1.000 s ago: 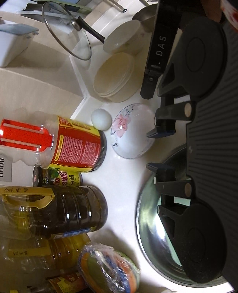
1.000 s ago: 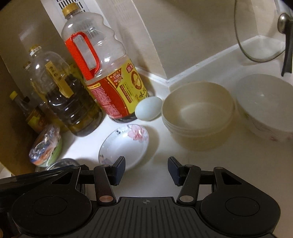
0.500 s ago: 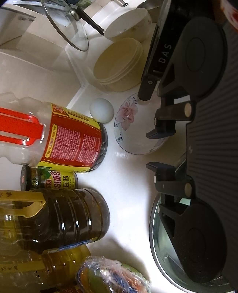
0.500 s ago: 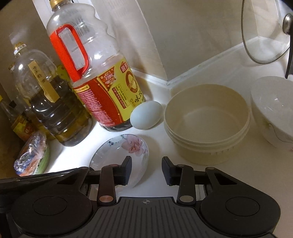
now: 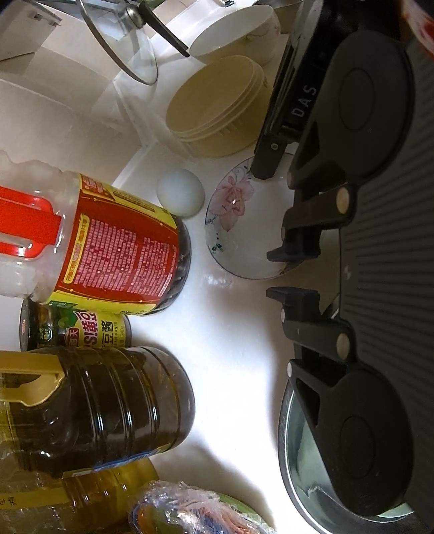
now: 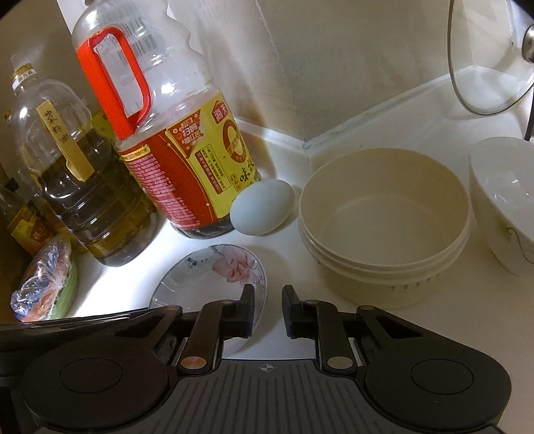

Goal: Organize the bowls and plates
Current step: 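Close both grippers on the rim of the small white floral saucer, then carry the saucer with both grippers over the green plate in the tray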

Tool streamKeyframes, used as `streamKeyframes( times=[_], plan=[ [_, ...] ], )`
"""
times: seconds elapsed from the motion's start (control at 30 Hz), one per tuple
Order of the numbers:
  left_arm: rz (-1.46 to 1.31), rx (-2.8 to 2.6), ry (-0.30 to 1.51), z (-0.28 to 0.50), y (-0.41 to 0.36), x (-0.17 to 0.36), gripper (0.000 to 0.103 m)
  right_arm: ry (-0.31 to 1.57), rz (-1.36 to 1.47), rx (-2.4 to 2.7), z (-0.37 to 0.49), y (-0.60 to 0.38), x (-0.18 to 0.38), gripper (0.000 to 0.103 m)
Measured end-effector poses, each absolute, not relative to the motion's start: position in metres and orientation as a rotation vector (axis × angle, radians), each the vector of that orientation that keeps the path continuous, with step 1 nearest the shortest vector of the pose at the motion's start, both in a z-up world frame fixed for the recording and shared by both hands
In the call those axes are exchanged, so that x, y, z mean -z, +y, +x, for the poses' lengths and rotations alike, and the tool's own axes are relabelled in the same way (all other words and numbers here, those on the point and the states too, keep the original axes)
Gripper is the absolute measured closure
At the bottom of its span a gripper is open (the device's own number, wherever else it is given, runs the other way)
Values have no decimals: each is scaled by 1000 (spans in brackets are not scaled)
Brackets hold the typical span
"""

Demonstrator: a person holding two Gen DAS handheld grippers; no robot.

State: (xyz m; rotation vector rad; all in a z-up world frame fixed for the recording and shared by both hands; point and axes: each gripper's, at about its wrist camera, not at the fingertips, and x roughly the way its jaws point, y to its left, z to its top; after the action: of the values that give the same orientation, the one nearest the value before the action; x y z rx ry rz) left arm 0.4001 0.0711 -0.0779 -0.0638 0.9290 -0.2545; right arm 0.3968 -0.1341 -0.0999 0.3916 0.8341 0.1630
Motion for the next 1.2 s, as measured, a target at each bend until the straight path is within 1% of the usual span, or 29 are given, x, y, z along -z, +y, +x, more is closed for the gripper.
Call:
streamKeyframes(
  times=[0.07, 0.13, 0.6, 1.2],
  plan=[
    [-68, 263, 928, 401, 71, 78, 93, 832, 387, -167, 398, -133, 100, 94],
    [-61, 260, 924, 401, 70, 78, 93, 830, 383, -174, 398, -132, 100, 97],
    [-82, 256, 889, 383, 71, 69, 94, 823, 394, -198, 387, -138, 91, 97],
    [-122, 270, 860, 299, 54, 51, 94, 820, 386, -242, 317, -168, 61, 97]
  ],
)
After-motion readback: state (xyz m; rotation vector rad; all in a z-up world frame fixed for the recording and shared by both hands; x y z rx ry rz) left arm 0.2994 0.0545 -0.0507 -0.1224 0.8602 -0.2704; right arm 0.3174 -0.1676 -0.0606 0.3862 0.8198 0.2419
